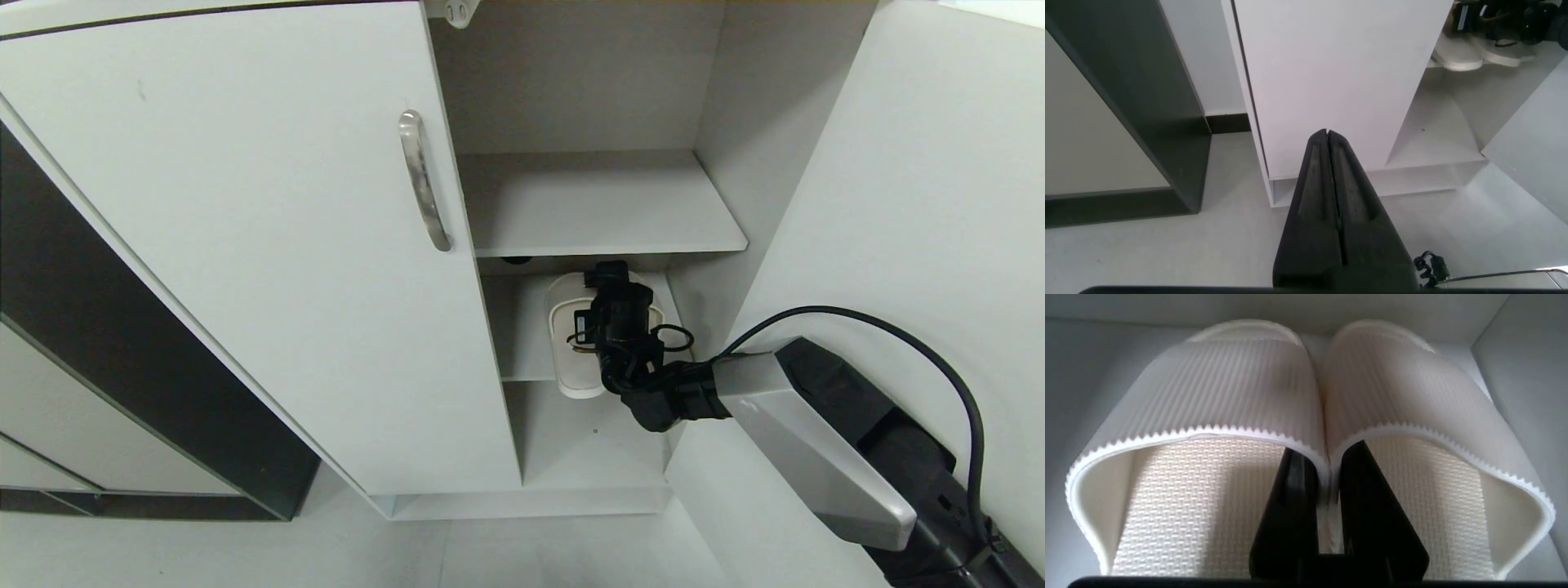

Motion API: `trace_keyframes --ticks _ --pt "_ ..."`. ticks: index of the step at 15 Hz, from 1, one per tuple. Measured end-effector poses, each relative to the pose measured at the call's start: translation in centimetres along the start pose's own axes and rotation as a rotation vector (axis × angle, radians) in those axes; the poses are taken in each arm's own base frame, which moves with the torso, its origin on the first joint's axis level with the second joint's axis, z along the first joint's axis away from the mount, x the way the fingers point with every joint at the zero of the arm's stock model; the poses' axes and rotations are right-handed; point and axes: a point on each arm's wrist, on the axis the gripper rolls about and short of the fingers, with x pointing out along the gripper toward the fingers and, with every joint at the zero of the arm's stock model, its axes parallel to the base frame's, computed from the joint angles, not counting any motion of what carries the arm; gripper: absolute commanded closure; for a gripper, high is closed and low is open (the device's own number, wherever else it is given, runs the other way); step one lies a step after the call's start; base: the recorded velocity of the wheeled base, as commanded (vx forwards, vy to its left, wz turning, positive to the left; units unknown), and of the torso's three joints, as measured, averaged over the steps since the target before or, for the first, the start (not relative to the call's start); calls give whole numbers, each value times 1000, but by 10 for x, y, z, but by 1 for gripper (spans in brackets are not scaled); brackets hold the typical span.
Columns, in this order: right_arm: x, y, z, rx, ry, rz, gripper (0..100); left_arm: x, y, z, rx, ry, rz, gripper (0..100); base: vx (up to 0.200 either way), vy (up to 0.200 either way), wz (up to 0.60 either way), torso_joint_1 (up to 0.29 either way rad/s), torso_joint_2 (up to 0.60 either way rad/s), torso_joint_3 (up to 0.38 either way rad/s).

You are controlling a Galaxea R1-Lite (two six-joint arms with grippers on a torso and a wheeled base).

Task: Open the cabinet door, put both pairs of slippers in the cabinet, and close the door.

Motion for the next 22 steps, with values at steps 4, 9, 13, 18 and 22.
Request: trace_keyframes --ticks 4,9,13,18,22 --pt "-2 0 -2 -1 1 -4 0 0 0 0 1 0 0 100 0 0 0 0 0 0" --pt "-31 -1 -7 -17 21 21 0 0 0 0 1 0 0 100 0 0 0 0 0 0" --pt "-78 -2 -16 -41 52 75 0 0 0 0 0 0 10 100 0 0 0 0 0 0" --pt "-133 -9 -17 -27 43 117 0 0 0 0 -3 0 21 100 -80 0 0 2 1 1" --pt "-141 -9 -14 -23 37 126 0 0 0 0 -6 1 20 100 -200 0 0 0 -1 2"
